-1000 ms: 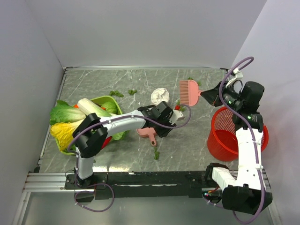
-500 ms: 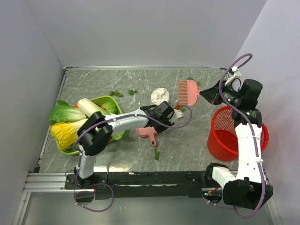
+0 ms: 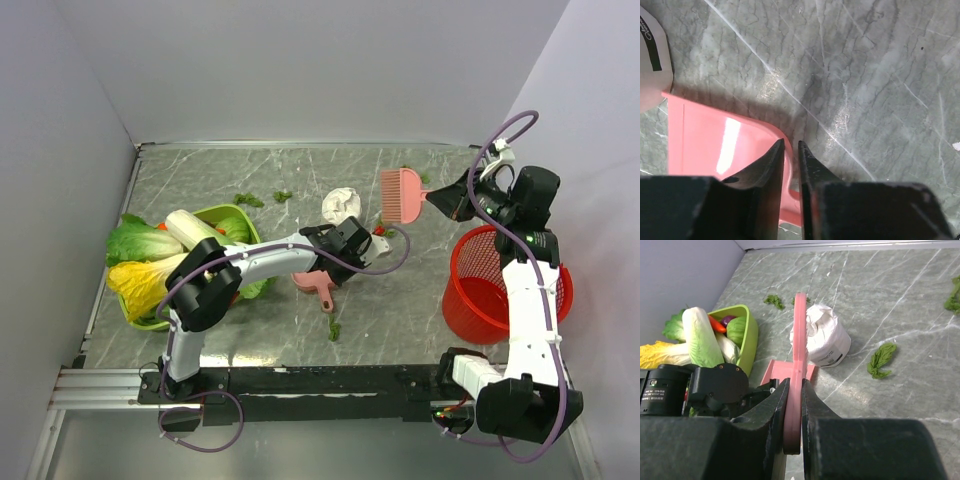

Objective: Sweep away the paper scraps from the table

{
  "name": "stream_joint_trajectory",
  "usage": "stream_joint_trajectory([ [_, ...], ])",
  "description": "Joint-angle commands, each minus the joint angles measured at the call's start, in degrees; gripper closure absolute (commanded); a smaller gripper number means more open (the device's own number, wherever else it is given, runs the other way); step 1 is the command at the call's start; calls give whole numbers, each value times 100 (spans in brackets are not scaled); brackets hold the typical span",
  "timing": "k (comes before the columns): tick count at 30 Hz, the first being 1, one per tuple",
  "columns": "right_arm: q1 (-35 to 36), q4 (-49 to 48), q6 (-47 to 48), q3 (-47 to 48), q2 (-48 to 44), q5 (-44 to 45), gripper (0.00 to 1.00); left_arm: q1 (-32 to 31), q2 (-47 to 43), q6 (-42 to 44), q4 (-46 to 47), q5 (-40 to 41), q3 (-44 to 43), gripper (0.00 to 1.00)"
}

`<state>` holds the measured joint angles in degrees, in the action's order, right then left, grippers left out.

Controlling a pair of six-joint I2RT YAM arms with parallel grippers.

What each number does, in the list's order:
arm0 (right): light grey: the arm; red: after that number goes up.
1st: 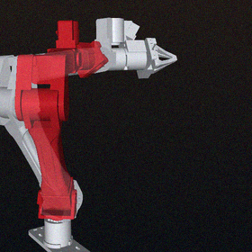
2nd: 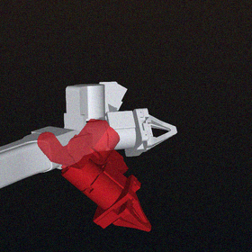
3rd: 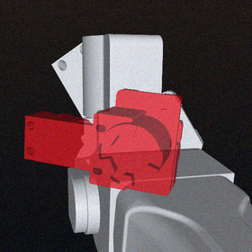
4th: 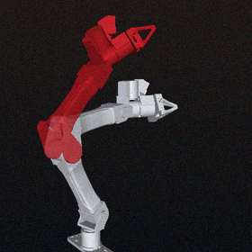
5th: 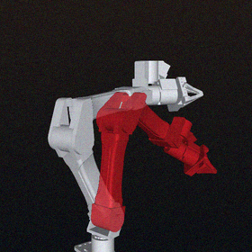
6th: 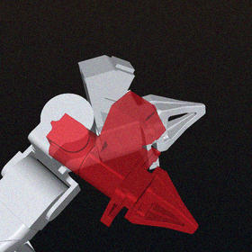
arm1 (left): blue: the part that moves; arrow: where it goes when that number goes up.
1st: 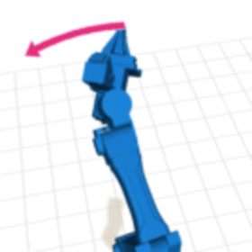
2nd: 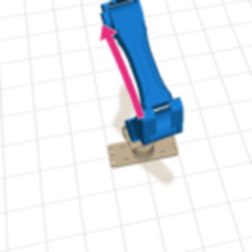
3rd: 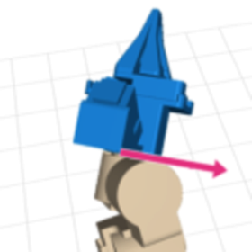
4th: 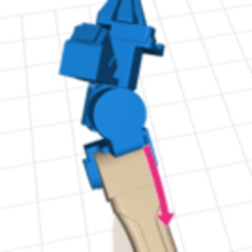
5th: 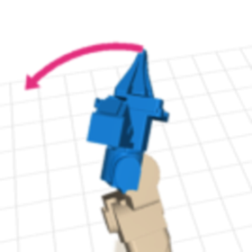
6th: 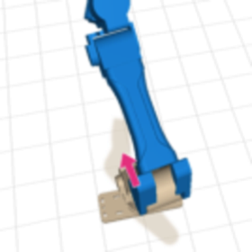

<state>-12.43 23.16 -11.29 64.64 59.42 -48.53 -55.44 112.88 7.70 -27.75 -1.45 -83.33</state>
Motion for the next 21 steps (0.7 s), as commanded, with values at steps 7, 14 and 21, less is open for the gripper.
stream_joint_trajectory([
  [7, -41, -277, -49, 312, 61, -51, 100, -2, 41, 38, -90, 40, 1, 69],
  [14, -41, -250, -14, 224, -9, -25, 100, -2, 67, 231, -38, 102, 89, 65],
  [21, -58, -277, -5, 224, -27, -51, 100, -11, 103, 196, -73, -92, 115, 75],
])
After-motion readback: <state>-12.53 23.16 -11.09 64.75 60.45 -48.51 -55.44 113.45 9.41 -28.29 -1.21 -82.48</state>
